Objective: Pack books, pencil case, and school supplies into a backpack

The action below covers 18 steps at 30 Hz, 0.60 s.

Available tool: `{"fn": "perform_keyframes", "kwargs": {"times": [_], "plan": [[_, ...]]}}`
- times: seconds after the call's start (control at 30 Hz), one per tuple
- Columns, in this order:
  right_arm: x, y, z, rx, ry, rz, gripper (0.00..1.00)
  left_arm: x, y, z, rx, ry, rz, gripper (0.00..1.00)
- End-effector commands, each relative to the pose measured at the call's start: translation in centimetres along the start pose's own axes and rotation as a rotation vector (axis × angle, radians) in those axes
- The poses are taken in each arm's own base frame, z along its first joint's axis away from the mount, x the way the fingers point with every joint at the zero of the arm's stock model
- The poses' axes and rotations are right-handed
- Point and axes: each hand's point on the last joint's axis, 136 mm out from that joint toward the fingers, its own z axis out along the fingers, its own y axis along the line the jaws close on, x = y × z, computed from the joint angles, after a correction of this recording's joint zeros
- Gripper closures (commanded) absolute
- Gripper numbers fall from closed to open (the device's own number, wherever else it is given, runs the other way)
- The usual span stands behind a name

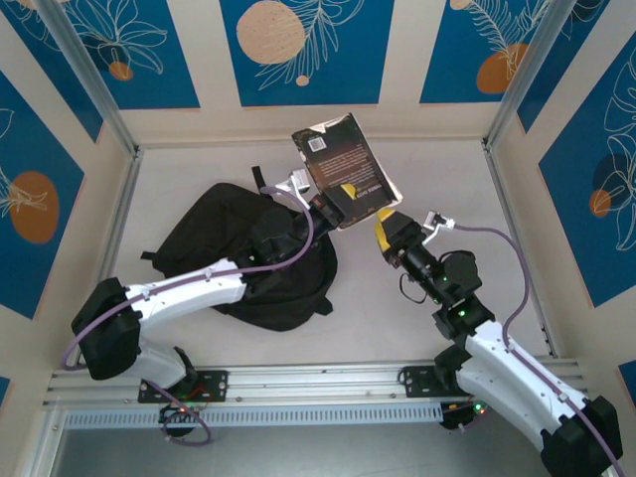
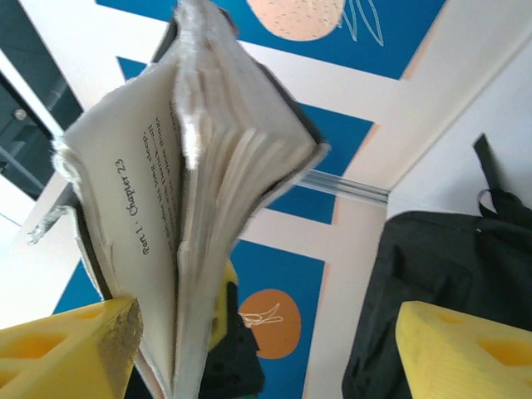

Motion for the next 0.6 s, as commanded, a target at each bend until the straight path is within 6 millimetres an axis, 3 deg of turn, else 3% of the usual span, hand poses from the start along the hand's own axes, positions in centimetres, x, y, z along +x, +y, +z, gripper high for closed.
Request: {"fn": "perform_keyframes", "kwargs": {"times": [0.0, 0.2, 0.37, 0.57], "plan": [[-0.9, 4.8, 0.4, -0.159, -0.048, -0.026, 0.24, -0.5, -3.2, 0.0, 0.099, -0.026, -0.039, 1.0], [-0.4, 4.1, 0.6, -0.144, -0.045, -0.008, 0.33, -0.9, -2.4, -0.3, 0.067, -0.052, -0.037, 1.0], [0.3, 3.6, 0.3, -0.14, -0.029, 0.0, 0.34, -1.7, -1.6, -0.9, -0.002, -0.085, -0.018, 1.0], [0.8, 3.3, 0.7, -0.126, -0.017, 0.013, 0.19, -2.2, -2.6, -0.8, 0.022, -0.092, -0.028, 1.0]]}}
